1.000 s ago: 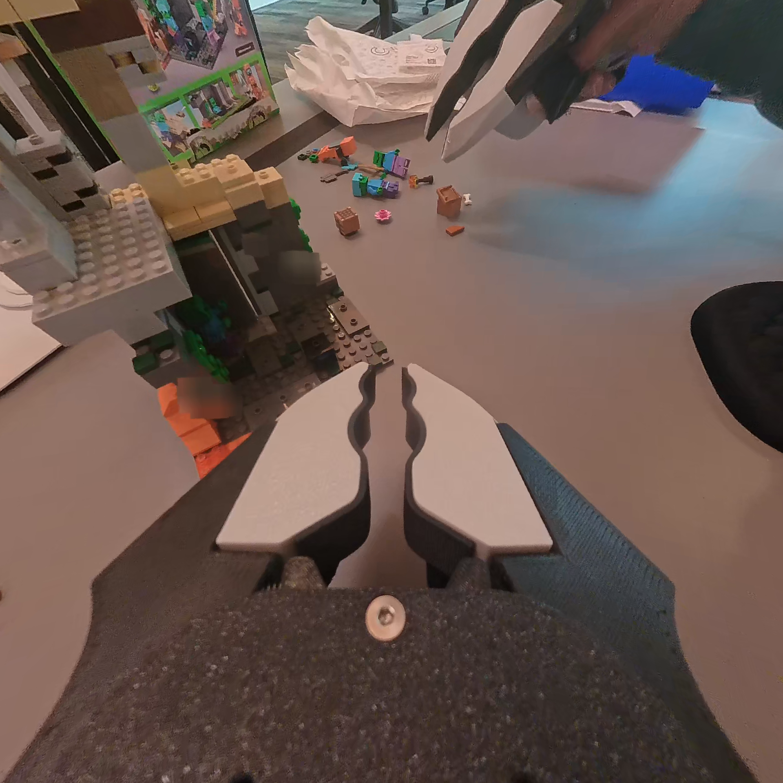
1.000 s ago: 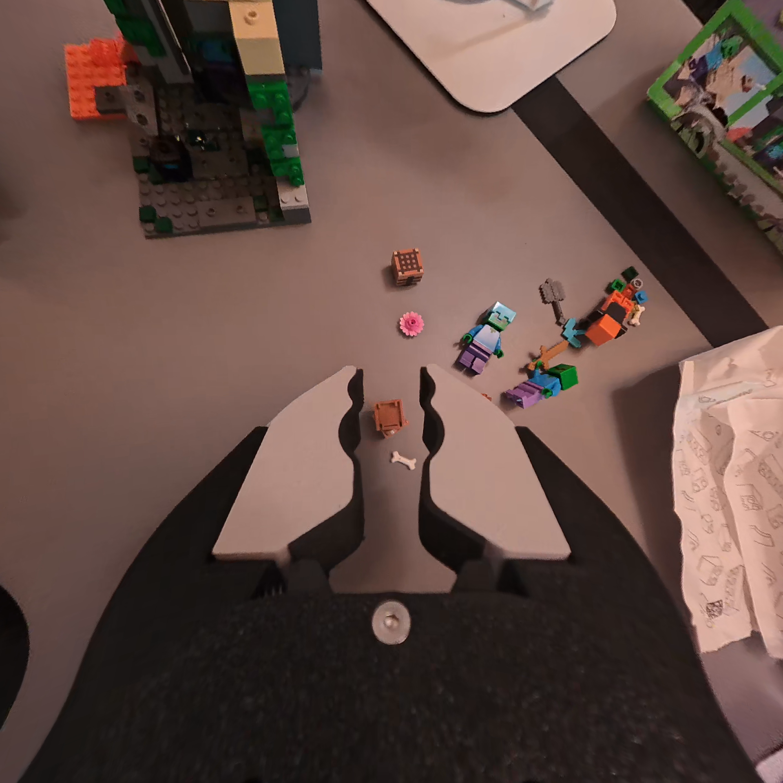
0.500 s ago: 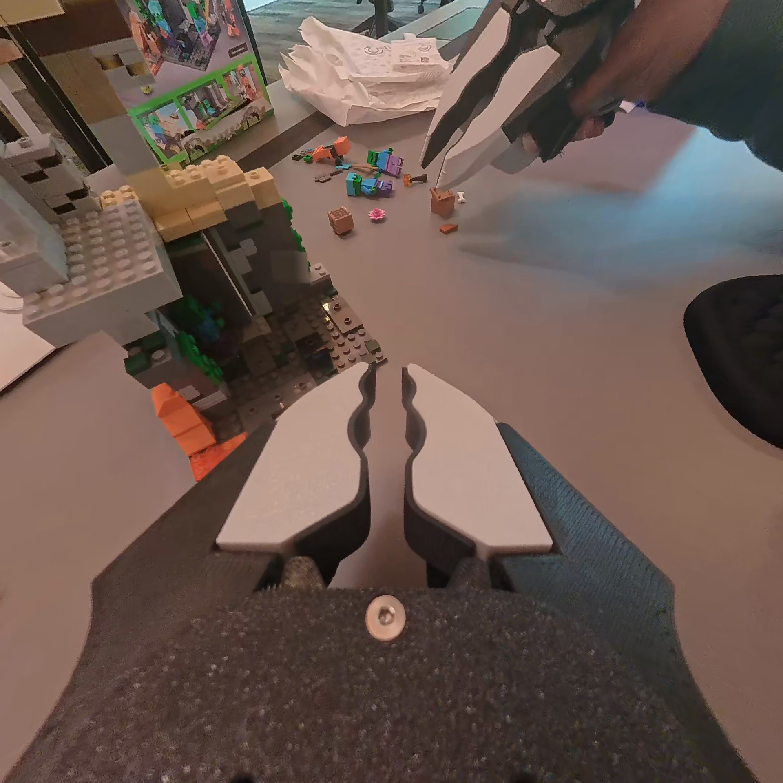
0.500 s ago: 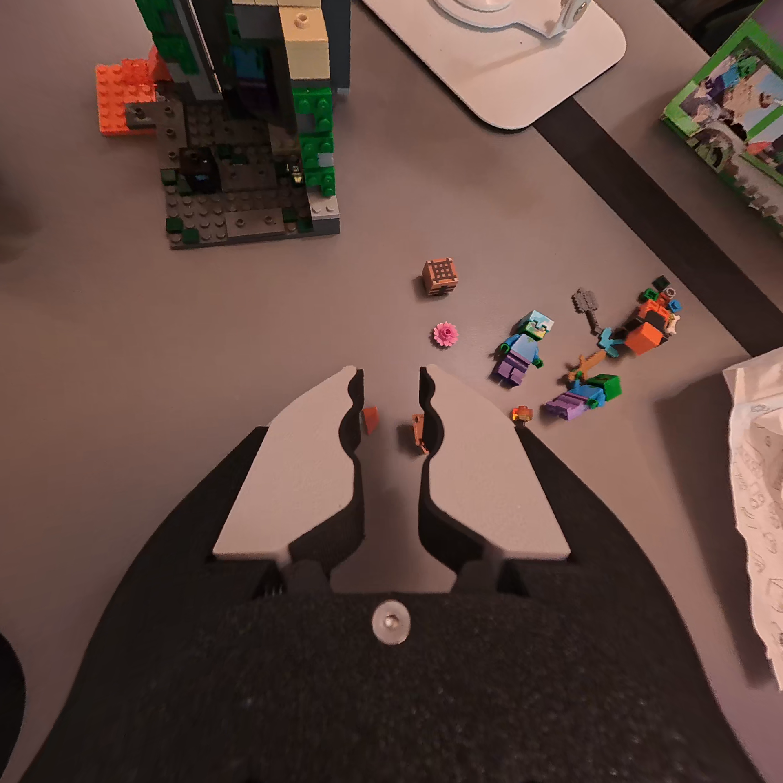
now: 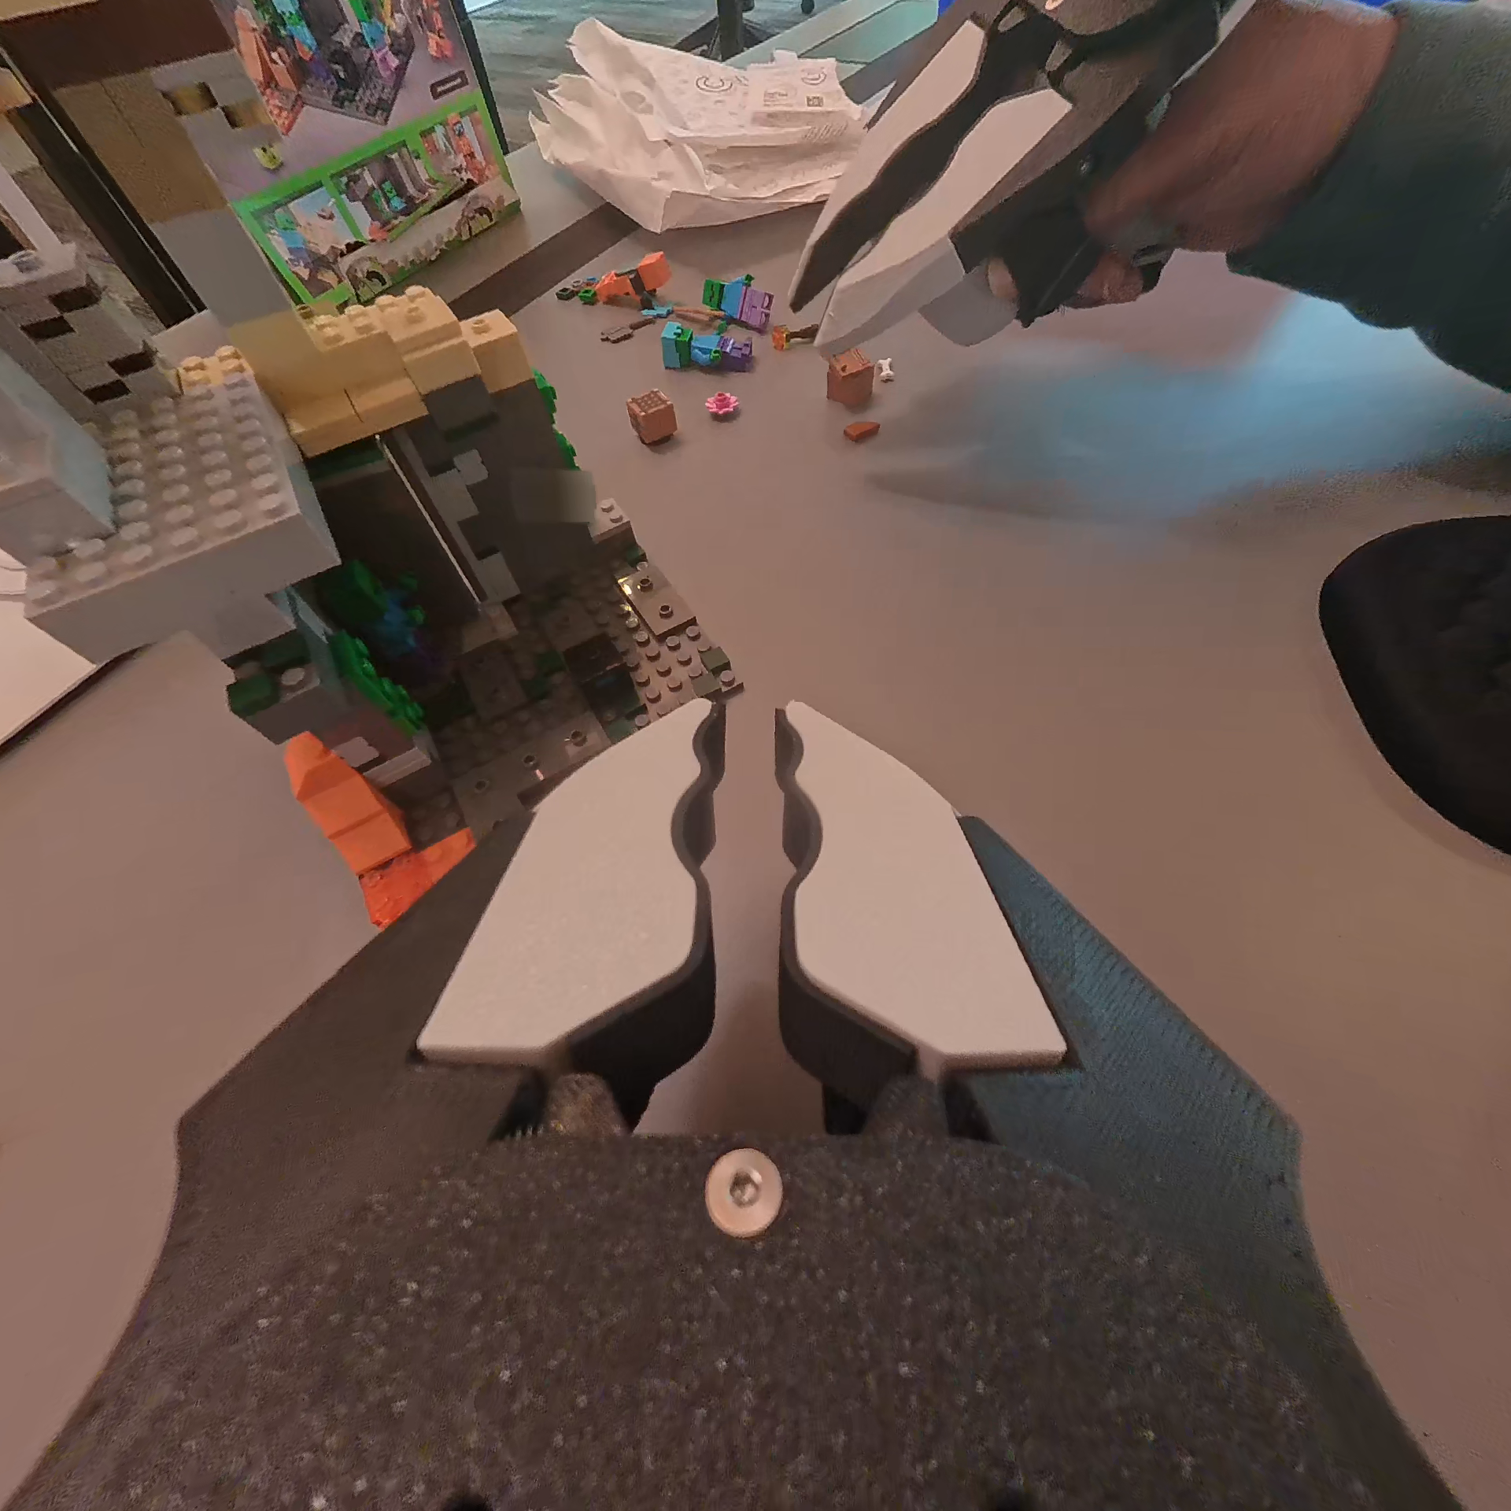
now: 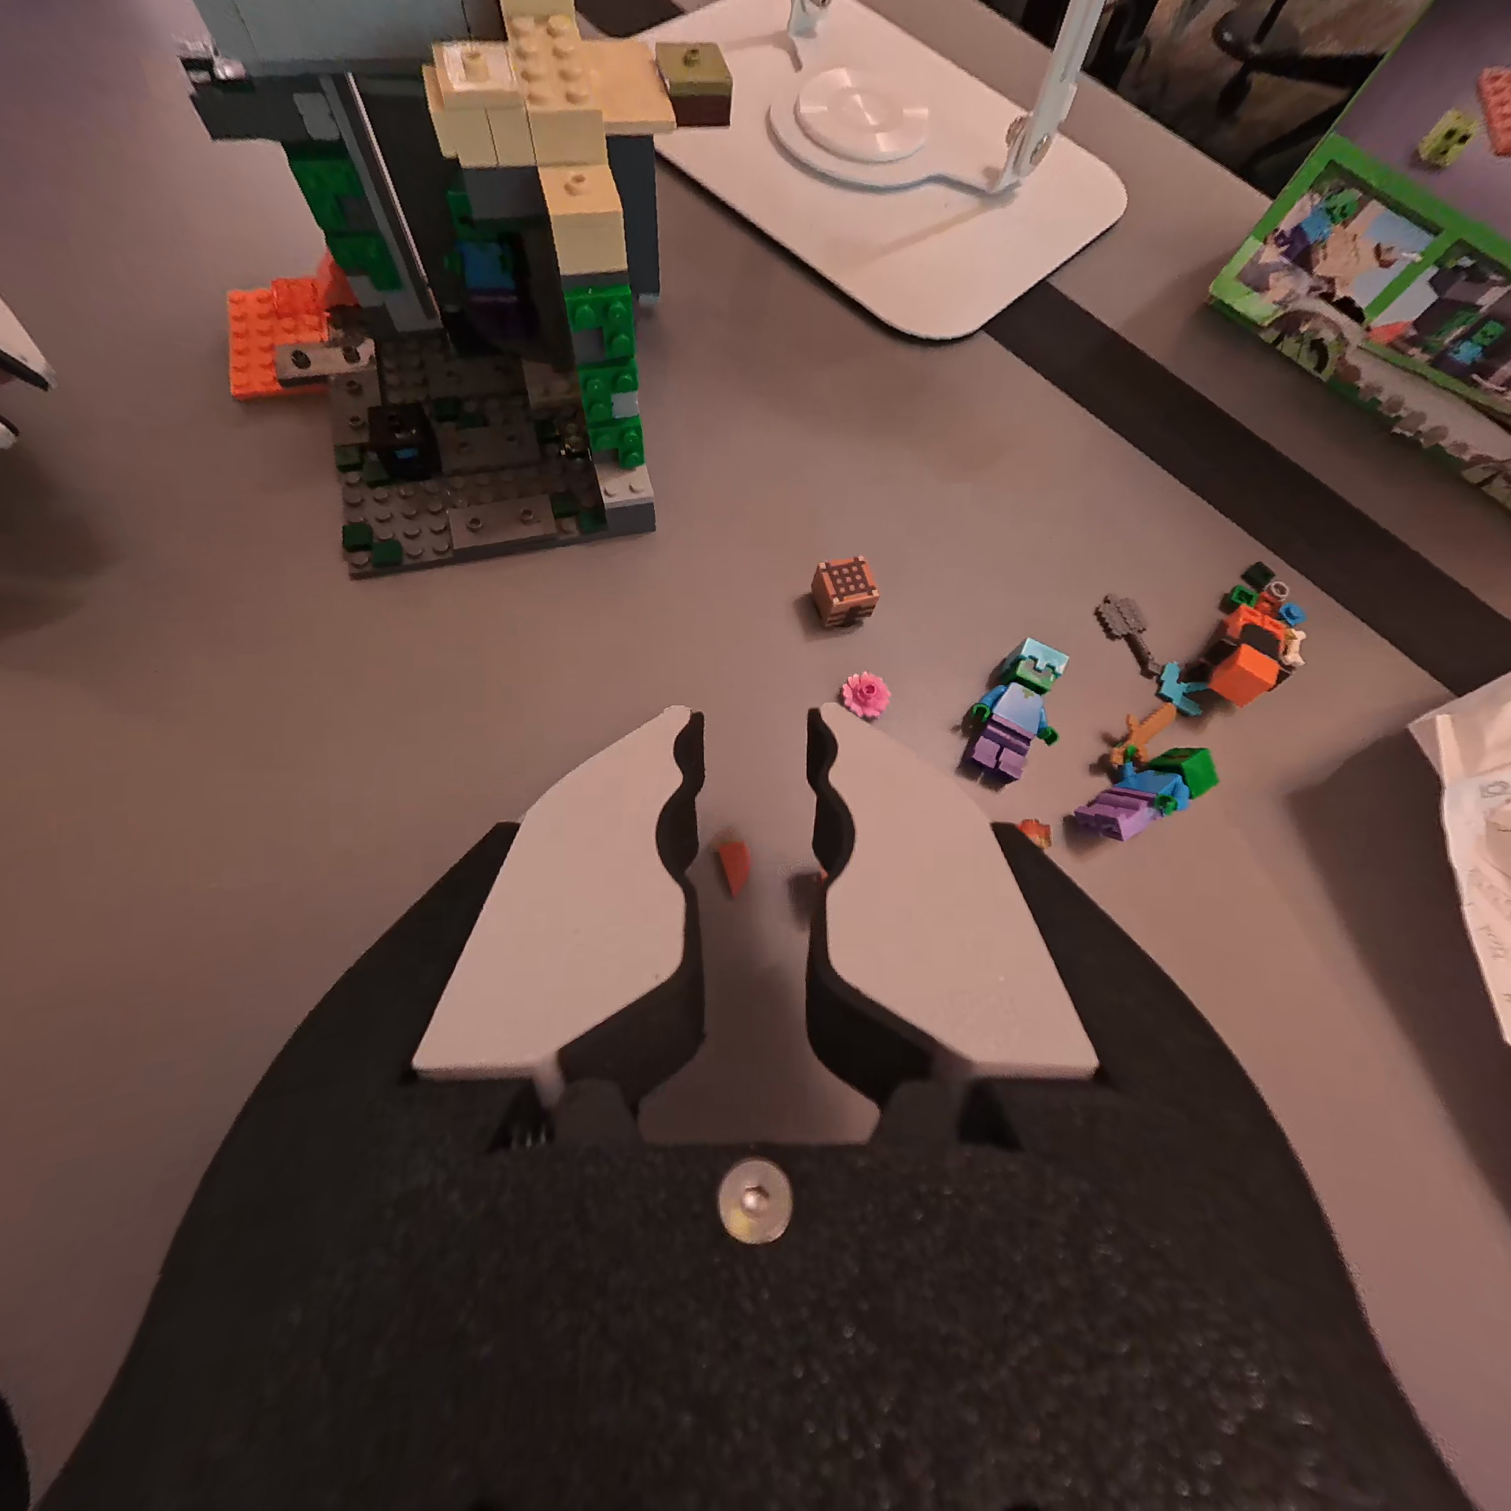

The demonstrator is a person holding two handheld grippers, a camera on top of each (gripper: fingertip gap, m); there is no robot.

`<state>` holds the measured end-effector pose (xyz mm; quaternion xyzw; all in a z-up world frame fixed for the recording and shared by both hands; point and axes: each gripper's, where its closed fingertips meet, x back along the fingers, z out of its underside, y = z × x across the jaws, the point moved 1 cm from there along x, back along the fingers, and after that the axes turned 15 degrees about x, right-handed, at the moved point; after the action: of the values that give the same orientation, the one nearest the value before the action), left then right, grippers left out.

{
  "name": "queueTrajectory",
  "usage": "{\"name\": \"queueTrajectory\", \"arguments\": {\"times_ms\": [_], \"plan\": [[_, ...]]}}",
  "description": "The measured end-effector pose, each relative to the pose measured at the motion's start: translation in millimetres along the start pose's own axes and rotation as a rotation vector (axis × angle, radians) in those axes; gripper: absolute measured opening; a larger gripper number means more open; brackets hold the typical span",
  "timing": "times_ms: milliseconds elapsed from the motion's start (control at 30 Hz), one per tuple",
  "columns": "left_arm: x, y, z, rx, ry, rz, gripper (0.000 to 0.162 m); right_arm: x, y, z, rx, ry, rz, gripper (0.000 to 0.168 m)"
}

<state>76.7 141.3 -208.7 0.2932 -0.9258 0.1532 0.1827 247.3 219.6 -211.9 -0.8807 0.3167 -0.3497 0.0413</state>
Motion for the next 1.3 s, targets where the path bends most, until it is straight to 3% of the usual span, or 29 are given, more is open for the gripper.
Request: {"name": "queueTrajectory", "arguments": {"times_ms": [400, 867, 1100, 1300], "plan": [[-1.8, -0.1, 3.0, -0.004, 0.011, 0.006, 0.011, 2.5, -2.2, -9.1, -0.054, -0.163, 0.05, 0.021], [-3.1, -0.9, 4.9, -0.022, 0.017, 0.007, 0.01, 8.7, -11.9, -6.3, -0.026, -0.205, 0.163, 0.019], [-3.4, -0.4, 5.4, -0.047, 0.013, -0.005, 0.009, 12.7, -19.3, -2.9, 0.152, -0.169, 0.351, 0.015], [-1.0, 3.8, -0.1, -0.073, -0.022, -0.04, 0.008, 13.0, -21.8, -0.9, 0.096, -0.193, 0.351, 0.015]]}}
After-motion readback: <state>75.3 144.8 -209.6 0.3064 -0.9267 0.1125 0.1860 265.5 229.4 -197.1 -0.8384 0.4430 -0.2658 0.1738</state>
